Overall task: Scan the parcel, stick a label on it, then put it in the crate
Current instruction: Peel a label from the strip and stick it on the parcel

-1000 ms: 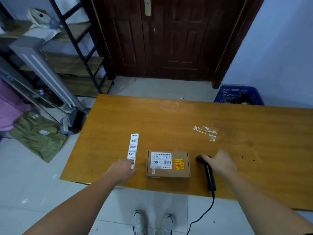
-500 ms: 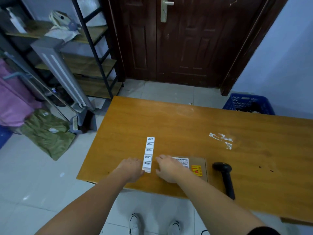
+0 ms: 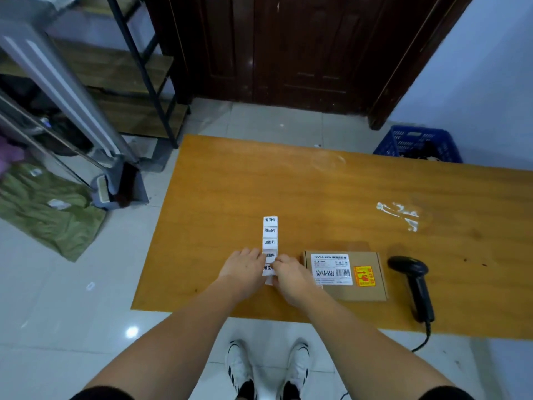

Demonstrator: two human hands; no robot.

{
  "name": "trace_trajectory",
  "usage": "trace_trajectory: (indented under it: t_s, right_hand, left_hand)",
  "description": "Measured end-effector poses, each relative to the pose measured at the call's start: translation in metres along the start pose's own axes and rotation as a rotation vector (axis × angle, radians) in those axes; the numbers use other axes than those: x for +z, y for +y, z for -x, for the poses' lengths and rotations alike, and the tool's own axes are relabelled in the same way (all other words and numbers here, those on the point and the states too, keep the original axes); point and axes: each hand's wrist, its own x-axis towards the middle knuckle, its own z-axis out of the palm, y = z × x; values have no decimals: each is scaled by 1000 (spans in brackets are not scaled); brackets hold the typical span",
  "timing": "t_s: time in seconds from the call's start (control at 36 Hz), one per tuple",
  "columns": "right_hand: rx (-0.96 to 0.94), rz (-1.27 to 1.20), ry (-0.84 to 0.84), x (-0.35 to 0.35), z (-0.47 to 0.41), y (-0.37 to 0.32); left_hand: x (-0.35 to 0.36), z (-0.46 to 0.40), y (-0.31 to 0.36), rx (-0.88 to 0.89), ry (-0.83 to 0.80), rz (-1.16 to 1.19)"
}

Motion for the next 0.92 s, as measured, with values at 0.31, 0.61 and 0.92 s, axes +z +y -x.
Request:
trace_trajectory:
  t_s: [0.31,0.61,0.92]
  right_hand:
    - [3,118,109,25,-17,12]
    - [-53,141,140,6,-8,13]
    - [45,71,233,-44,30,48]
  left_hand:
    - [12,0,5,20,61,-80]
    - [11,-1,11,0,73,-31]
    - [-21,-4,21,-122,135,76]
